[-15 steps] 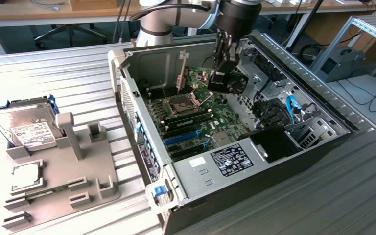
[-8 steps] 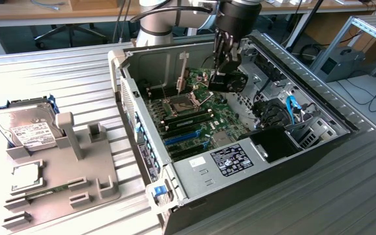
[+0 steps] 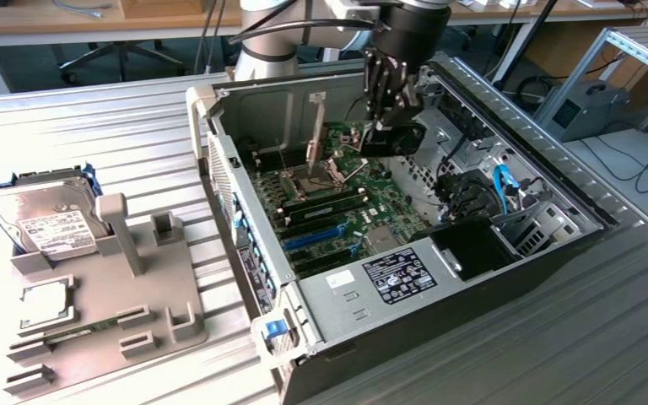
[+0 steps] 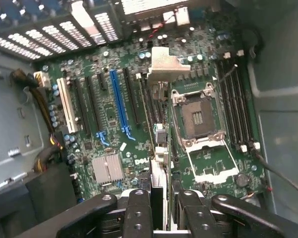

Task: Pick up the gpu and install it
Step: 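Insert the gpu into the slot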

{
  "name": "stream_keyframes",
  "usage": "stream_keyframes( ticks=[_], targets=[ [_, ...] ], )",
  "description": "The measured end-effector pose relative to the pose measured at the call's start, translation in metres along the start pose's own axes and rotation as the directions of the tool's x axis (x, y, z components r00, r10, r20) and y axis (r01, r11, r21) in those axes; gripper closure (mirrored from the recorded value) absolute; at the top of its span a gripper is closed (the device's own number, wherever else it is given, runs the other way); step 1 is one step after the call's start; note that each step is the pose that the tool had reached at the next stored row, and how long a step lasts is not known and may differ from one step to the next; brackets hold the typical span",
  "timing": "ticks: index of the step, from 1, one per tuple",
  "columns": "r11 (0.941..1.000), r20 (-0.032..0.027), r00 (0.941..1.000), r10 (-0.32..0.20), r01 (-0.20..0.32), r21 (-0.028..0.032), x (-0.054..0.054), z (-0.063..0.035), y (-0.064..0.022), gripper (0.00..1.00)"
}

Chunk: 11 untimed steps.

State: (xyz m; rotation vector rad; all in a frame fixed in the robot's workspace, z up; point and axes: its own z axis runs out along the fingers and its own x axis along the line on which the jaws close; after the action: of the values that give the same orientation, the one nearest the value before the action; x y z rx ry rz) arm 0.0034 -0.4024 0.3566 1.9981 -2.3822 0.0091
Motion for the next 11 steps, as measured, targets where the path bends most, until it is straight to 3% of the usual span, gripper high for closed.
stream_keyframes(
  ticks=[4,9,10,11],
  targets=[
    [0.9966,-0.0014,0.9967,-0.082,0.082,0.0023,0.0000,0.0002,0.0000,0.74],
    [0.9868,-0.0026,0.9868,-0.162,0.162,0.0044,-0.0001,0.0003,-0.0001,0.74],
    [0.9867,0.0016,0.9867,-0.162,0.162,0.0044,0.0000,0.0003,-0.0002,0.74],
    [0.9867,0.0109,0.9866,-0.163,0.163,0.0043,-0.0001,0.0004,-0.0002,0.74]
  ],
)
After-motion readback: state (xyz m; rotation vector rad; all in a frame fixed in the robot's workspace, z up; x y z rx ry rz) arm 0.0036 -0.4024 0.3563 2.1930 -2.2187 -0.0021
